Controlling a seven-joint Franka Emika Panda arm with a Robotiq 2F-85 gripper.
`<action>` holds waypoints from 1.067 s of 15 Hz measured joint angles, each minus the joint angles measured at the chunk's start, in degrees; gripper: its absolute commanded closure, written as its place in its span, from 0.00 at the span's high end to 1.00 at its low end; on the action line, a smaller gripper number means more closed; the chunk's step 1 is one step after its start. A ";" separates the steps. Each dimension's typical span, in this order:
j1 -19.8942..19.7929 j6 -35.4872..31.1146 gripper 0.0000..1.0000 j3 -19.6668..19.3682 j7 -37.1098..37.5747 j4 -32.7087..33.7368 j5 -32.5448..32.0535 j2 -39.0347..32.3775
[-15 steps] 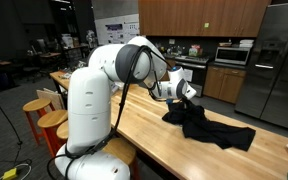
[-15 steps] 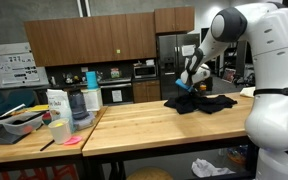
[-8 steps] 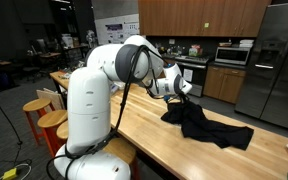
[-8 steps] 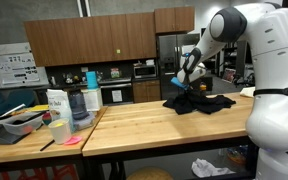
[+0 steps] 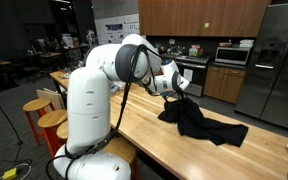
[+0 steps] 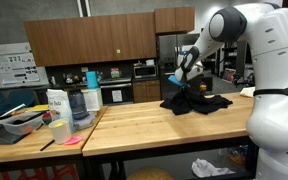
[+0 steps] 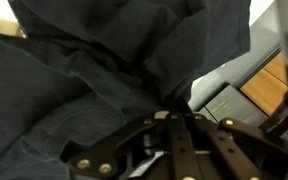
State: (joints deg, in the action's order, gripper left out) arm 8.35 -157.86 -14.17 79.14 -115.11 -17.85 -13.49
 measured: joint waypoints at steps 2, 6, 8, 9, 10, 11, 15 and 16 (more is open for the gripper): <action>-0.37 0.07 0.01 0.03 0.05 0.42 0.09 0.00; -2.00 0.06 0.01 0.14 0.04 0.63 1.90 0.03; -3.31 0.01 0.01 0.41 -0.31 0.58 4.57 0.08; -4.06 -0.04 0.01 0.58 -0.88 0.53 6.22 0.10; -4.84 -0.17 0.01 0.83 -1.50 0.45 7.98 0.13; -5.57 -0.36 0.01 1.11 -2.23 0.33 9.61 0.16; -8.20 -1.17 0.01 2.65 -6.58 -0.44 16.89 0.20; -8.88 -1.43 0.01 3.15 -8.18 -0.73 19.19 0.20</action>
State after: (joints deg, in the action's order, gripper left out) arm -0.53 -159.30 -11.02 70.96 -115.84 1.34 -13.30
